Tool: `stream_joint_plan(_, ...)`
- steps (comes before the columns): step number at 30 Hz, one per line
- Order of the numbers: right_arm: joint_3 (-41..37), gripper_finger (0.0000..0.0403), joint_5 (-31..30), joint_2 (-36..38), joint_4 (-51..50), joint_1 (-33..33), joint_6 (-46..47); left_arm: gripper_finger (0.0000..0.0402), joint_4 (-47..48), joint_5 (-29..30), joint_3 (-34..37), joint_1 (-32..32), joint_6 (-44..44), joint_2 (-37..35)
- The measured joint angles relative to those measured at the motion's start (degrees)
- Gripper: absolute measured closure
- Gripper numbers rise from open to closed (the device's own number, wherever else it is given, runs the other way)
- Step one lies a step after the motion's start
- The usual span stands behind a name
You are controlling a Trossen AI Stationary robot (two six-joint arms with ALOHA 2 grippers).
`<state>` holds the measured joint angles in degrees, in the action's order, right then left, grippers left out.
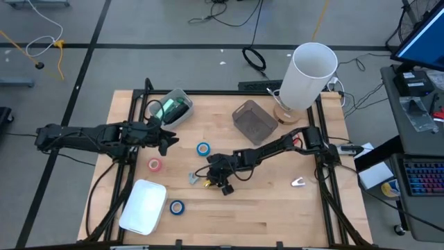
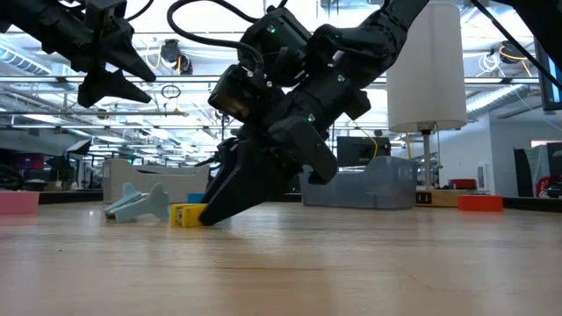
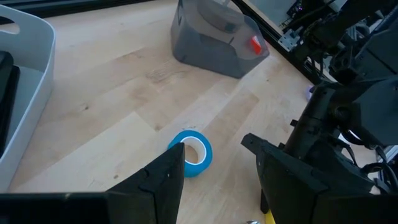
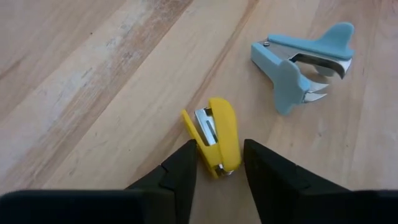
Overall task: Pick and place Stapler, Stapler remover, tape
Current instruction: Put the yellow stapler into the gray bin
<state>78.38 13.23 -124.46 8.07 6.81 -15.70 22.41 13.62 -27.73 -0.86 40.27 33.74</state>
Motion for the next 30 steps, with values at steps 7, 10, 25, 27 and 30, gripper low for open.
stream_joint_plan(7, 0.0, 0.0357, 0.3, 0.0, 0.2, 0.0, 3.1, 0.0202, 0.0, -1.0, 0.0, 0.0, 0.8, 0.0)
stream_joint_plan(10, 0.0, 0.0362, 0.2, 0.2, 0.2, -0.1, 4.6, 0.0202, 0.0, -1.6, 0.0, 0.0, 1.0, 0.0)
stream_joint_plan(25, -0.1, 0.0362, -2.4, 10.3, -6.4, -2.6, 9.1, 0.0202, -16.7, -9.1, -0.1, 3.8, -8.1, 7.9)
stream_joint_plan(27, -0.1, 0.0362, -5.1, 13.0, -7.1, -2.8, 9.1, 0.0202, -19.4, -9.1, -0.1, 5.0, -10.4, 10.2)
stream_joint_plan(30, -0.1, 0.0361, -9.6, 16.7, -8.7, -3.0, 9.1, 0.0202, -22.6, -9.1, -0.1, 6.4, -12.2, 13.3)
